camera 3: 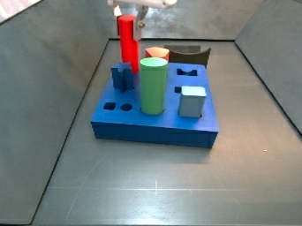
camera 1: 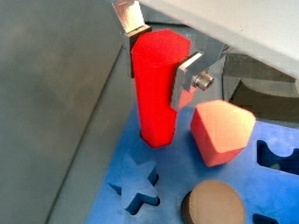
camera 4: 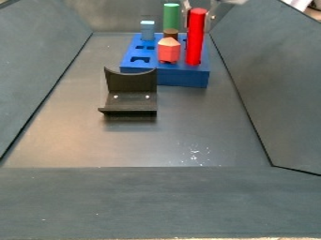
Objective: Pick up the hexagon object. Move up. Place the hexagon object on the fixture. Regrasp the hexagon object. Move to above the board. Insert the hexagon object.
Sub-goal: Insert the hexagon object.
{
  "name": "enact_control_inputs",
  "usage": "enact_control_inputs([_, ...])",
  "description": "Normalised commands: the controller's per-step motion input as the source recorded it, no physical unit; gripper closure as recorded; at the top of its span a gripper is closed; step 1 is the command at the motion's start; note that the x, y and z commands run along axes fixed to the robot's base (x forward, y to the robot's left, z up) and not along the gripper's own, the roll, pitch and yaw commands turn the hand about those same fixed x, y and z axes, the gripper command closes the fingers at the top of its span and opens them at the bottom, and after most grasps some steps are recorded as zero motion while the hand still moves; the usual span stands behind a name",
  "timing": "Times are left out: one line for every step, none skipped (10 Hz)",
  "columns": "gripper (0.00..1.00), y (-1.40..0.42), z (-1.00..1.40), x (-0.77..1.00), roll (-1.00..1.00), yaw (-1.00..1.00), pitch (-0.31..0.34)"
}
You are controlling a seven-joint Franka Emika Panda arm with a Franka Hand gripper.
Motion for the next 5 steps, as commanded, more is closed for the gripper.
enact_control_inputs([1.0,-0.05,-0.66,0.0,0.1,0.1,-0.269])
enact_control_inputs([1.0,-0.13,-0.71,0.08,0.12,0.01,-0.227])
enact_control_inputs([1.0,0.0,-0.53,0.2,0.0,0.0,-0.163])
enact_control_inputs([1.0,0.0,-0.22,0.23,0.0,0.0,-0.016])
enact_control_inputs([1.0,0.0,0.0,0.0,0.0,0.0,0.0])
